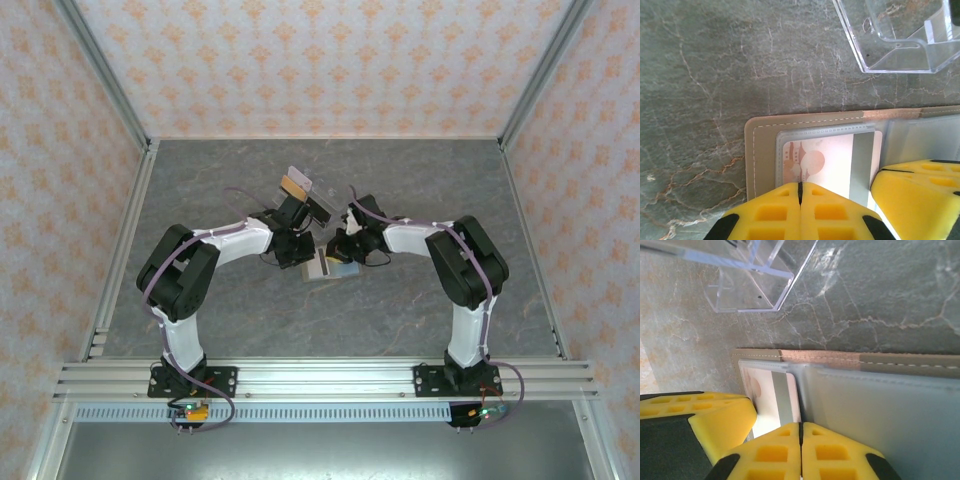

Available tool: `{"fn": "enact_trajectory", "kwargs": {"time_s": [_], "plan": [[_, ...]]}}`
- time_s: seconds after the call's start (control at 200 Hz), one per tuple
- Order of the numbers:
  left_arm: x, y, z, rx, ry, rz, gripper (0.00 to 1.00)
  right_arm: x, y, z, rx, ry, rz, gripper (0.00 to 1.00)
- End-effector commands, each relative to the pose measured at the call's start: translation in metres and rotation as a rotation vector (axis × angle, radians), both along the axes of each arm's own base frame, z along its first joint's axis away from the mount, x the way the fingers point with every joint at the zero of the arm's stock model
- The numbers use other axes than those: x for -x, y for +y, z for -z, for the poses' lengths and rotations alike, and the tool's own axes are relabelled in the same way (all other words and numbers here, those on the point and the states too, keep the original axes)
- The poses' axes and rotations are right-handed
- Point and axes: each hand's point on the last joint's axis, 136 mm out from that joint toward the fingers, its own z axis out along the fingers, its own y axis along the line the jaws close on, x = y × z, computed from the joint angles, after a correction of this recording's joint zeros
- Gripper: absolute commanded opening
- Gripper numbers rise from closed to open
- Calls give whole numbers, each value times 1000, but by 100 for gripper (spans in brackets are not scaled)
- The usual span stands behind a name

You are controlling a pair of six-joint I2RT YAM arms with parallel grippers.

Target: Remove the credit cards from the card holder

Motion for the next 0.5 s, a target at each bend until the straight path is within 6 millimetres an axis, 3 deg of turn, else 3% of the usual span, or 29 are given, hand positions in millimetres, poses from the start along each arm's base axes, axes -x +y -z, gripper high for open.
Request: {"fn": "enact_trajectory", "kwargs": {"time_s": [0.0,0.305,0.495], "plan": [[7,3,14,-27,29,21,5,-1,11,-19,-81,-43,-26,4],[0,1,-15,-4,-35,23,18,-5,-5,-22,-62,-90,26,0],[2,3,-9,-13,-19,21,17,-6,-12,-24,-61,-108,52,0]]}}
